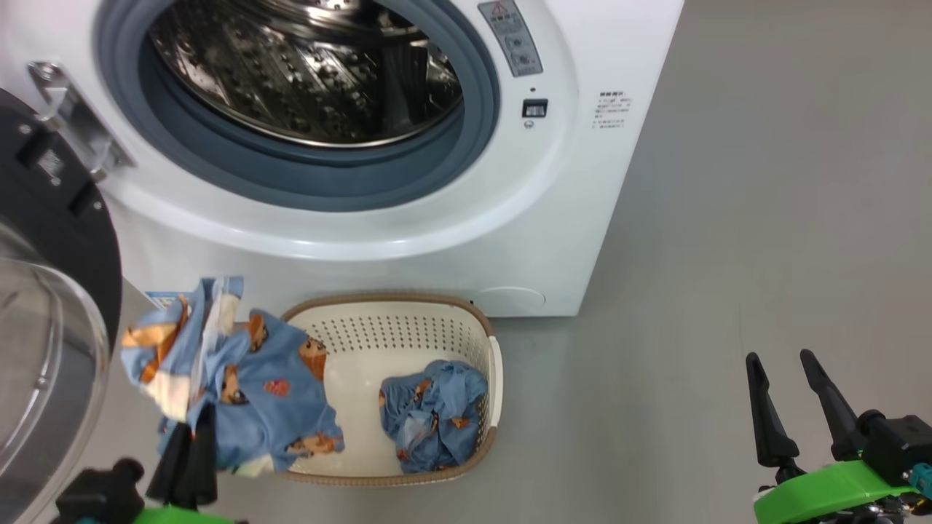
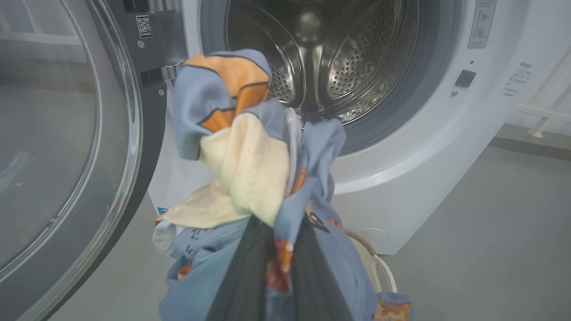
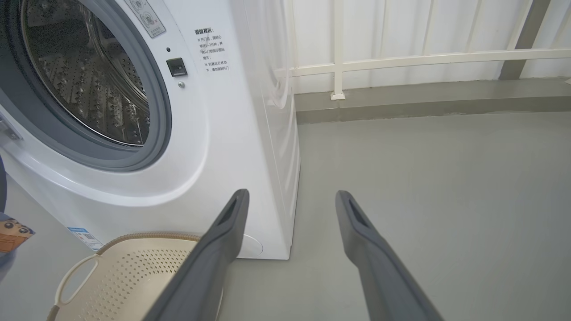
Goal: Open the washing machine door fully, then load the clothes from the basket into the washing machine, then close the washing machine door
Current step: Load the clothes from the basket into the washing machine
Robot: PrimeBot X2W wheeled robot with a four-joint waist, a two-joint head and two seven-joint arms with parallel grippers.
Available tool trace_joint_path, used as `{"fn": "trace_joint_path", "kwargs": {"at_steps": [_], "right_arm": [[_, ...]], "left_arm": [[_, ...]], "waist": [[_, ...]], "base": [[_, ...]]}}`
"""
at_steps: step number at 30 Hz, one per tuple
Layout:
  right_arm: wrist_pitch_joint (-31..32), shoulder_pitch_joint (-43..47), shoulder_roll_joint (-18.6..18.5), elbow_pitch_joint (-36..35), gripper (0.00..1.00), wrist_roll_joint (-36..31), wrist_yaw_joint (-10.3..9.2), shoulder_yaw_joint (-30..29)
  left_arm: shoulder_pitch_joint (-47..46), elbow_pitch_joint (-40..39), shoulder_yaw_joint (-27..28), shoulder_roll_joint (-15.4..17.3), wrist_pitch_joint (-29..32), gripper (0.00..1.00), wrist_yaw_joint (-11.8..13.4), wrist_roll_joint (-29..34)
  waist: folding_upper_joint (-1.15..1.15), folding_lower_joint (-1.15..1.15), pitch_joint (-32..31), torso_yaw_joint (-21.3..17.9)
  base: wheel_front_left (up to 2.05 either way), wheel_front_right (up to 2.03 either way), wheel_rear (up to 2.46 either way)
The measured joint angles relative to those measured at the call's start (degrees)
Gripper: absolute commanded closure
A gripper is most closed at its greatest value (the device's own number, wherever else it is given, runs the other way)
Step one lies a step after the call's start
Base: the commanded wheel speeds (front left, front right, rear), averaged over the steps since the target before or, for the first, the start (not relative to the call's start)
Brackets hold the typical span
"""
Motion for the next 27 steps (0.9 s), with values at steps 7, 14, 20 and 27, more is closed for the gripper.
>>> {"fn": "trace_joint_path", "kwargs": {"at_steps": [7, 14, 20, 27], "right_arm": [[0.00, -2.58, 0.97, -0.40, 0.00, 0.00, 0.00, 0.03], [0.00, -6.19, 2.14, -0.67, 0.00, 0.00, 0.00, 0.35], [0.00, -9.16, 2.64, -0.69, 0.00, 0.20, 0.00, 1.85], [0.00, -11.95, 2.82, -0.65, 0.00, 2.99, 0.00, 4.22]], "left_arm": [[-7.88, 0.20, -1.09, 1.32, 0.00, 1.00, 0.00, -0.01], [-20.67, 5.17, -3.01, 4.45, -0.11, 1.00, 0.00, 0.04], [-33.03, 12.34, -3.85, 6.67, -0.41, 1.00, 0.00, -0.63], [-48.29, 25.49, -5.93, 8.88, -0.41, 1.00, 0.00, -3.66]], "waist": [[0.00, 0.00, 3.22, -0.94], [0.00, 0.00, 7.69, -2.39], [0.00, 0.00, 11.40, -4.81], [0.00, 0.00, 14.98, -8.58]], "base": [[0.00, 0.00, 0.00], [0.00, 0.00, 0.00], [0.00, 0.00, 0.00], [0.00, 0.00, 0.00]]}}
